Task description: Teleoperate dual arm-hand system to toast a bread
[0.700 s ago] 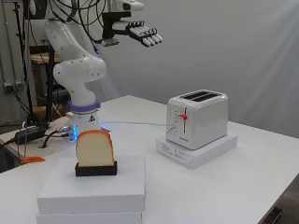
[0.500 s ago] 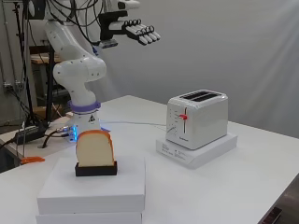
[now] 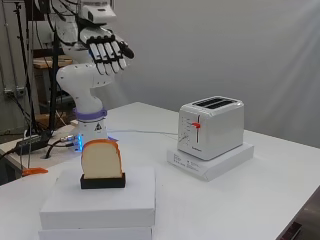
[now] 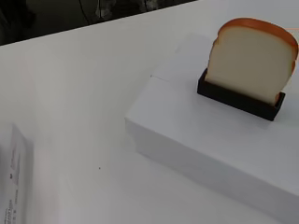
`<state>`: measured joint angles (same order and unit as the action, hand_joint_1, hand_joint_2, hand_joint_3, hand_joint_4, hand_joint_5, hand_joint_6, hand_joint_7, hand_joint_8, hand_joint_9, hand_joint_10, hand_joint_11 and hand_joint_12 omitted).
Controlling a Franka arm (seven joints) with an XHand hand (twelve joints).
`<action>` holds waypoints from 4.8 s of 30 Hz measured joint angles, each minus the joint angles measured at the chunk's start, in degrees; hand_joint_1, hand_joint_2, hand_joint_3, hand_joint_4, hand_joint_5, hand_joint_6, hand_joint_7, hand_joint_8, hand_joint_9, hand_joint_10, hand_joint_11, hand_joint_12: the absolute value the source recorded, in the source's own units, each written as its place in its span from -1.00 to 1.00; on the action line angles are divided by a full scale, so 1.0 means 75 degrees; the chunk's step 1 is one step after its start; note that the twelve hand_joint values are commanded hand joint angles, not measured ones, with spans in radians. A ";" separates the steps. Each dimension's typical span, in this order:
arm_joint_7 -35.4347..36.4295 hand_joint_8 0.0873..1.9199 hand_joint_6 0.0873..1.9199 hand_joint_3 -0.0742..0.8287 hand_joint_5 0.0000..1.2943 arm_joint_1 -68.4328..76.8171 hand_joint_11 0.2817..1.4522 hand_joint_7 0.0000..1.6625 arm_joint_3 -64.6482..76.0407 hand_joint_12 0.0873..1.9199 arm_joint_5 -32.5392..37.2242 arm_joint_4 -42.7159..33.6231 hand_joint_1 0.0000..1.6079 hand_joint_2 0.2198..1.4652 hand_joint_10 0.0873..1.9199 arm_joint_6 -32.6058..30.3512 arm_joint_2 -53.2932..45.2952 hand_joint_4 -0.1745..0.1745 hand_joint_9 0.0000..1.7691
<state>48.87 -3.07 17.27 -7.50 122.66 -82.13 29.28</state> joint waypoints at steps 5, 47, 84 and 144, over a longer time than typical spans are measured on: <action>0.1299 -1.00 -1.00 -0.84 -0.39 -0.0089 -0.66 -0.45 0.1262 -1.00 -0.0410 -0.0195 -0.81 0.65 -1.00 -0.0446 -0.0978 -0.11 -0.38; 0.4409 -1.00 -1.00 -0.85 -0.45 -0.1702 -0.71 -0.44 0.0688 -1.00 0.1163 -0.3687 -0.55 0.58 -1.00 -0.0665 -0.6248 -0.53 -0.39; 0.4564 0.18 0.35 -0.83 -0.02 -0.0306 -0.34 0.16 0.1477 -0.40 0.2209 -0.2827 0.51 0.60 -0.57 -0.1652 -0.4290 -1.00 0.39; 0.4011 -1.00 -1.00 -0.83 -0.73 0.0826 -0.85 -0.70 -0.2750 -1.00 0.2763 -0.2345 -0.90 0.29 -1.00 -0.1233 -0.4701 -0.89 -0.59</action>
<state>78.96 3.12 -3.35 13.22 105.07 -91.38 -5.98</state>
